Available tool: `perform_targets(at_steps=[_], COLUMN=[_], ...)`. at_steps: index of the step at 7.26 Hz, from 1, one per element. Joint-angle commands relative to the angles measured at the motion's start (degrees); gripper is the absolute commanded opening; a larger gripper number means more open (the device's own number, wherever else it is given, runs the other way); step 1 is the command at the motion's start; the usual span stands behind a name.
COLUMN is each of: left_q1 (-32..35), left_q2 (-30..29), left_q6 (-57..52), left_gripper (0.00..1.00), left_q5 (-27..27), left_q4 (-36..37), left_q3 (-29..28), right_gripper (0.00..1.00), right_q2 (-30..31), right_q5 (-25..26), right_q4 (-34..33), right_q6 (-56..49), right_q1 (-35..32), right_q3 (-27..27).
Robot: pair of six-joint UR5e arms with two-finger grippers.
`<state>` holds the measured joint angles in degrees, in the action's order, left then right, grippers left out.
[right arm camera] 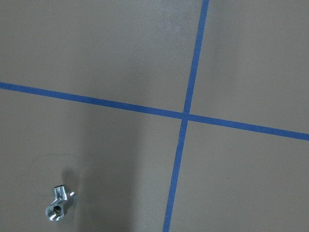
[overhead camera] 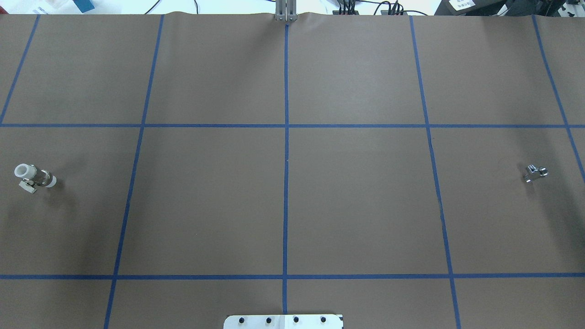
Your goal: Assemble PPR valve and pipe with both arms
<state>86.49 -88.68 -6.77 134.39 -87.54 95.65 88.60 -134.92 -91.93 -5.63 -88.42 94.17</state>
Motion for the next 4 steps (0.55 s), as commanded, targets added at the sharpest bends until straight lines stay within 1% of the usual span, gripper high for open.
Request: perform_targets(at_steps=[1,4], left_q1=[0.0,0.0], left_q2=[0.0,-1.05], left_q6=[0.01,0.44], left_gripper=[0.99,0.99], left_q5=[0.0,-0.35], left_q4=[0.0,0.26], left_q3=[-0.02,0.68], right_gripper=[0.99,0.99], right_q2=[-0.18,-0.01], right_q5=[-0.08,0.01], right_q4=[0.0,0.0], right_q6=[0.0,0.0], right_q1=[0.0,0.0], right_q3=[-0.04,0.05])
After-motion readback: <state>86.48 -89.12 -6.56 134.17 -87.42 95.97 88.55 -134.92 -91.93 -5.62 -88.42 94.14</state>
